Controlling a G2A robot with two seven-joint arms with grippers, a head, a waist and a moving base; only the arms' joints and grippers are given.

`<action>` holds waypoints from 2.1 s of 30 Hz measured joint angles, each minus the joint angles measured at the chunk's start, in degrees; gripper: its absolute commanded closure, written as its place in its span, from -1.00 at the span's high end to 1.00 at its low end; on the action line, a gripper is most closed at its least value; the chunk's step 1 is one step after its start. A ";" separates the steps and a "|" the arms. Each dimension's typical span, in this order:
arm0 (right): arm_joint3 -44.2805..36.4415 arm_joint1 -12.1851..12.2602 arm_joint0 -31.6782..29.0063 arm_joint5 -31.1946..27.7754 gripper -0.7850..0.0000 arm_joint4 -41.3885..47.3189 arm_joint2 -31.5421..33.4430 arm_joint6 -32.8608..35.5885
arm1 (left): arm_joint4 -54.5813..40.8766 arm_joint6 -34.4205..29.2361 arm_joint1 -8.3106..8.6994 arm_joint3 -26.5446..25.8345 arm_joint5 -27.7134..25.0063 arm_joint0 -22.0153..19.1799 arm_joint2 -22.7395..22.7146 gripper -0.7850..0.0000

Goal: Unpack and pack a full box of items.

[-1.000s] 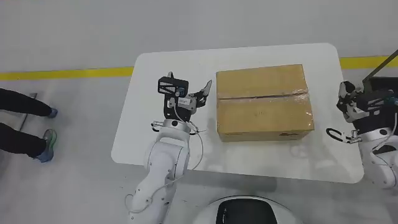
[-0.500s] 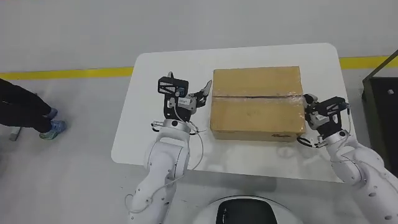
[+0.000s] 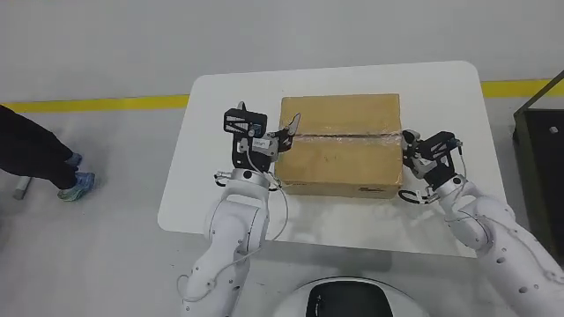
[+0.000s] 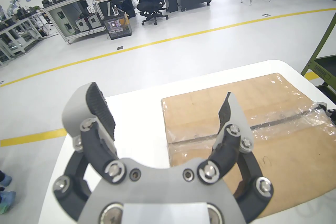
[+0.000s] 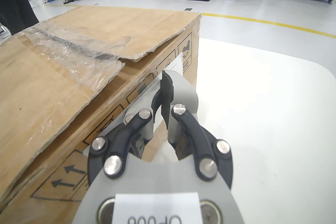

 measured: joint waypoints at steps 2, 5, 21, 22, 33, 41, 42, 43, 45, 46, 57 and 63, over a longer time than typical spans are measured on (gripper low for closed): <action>0.46 -0.13 0.83 -1.12 -1.00 -0.19 -0.60 0.02 | 0.00 0.84 -0.02 -0.98 -1.48 0.33 0.67 1.00; 0.79 -0.22 1.45 -2.50 -1.00 -0.25 -0.90 0.03 | 0.66 1.69 -0.03 -2.08 -5.30 0.47 2.49 1.00; -6.32 0.88 -8.14 -0.79 -1.00 3.01 9.92 -1.16 | 3.35 1.40 -0.06 -1.69 -15.76 -1.40 7.55 1.00; -7.05 0.97 -8.96 -0.73 -1.00 2.85 10.75 -1.17 | 3.35 1.40 -0.06 -1.69 -15.77 -1.40 7.55 1.00; -12.12 1.26 -13.44 -0.16 -1.00 1.78 15.18 -0.51 | 3.03 -1.05 -1.01 1.86 -21.33 -5.23 13.33 1.00; -13.45 1.17 -14.90 -0.35 -1.00 1.22 16.05 -0.73 | -0.85 -8.01 -4.28 11.79 -19.13 -15.05 21.61 1.00; -13.52 1.15 -15.02 -0.35 -1.00 1.23 16.10 -0.81 | -0.91 -8.71 -4.61 12.98 -18.80 -16.08 22.16 0.95; -13.63 1.13 -15.19 -0.39 -1.00 1.20 16.17 -0.92 | -0.96 -9.49 -5.03 14.47 -18.25 -17.32 22.76 0.87; -13.74 1.10 -15.42 -0.48 -1.00 1.08 16.33 -1.06 | -1.20 -10.45 -5.59 16.58 -17.49 -18.71 23.45 0.74; -13.77 1.10 -15.54 -0.54 -1.00 0.93 16.46 -1.13 | -0.79 -11.11 -5.86 17.88 -17.27 -19.51 23.86 0.69; -13.68 0.91 -15.50 -1.20 -1.00 0.72 16.76 -1.19 | 2.80 -15.35 -6.59 20.49 -18.90 -20.60 24.11 0.64; -13.50 0.78 -15.31 -1.52 -1.00 0.54 16.57 -1.41 | 4.59 -17.07 -6.45 19.53 -20.47 -19.51 23.29 0.77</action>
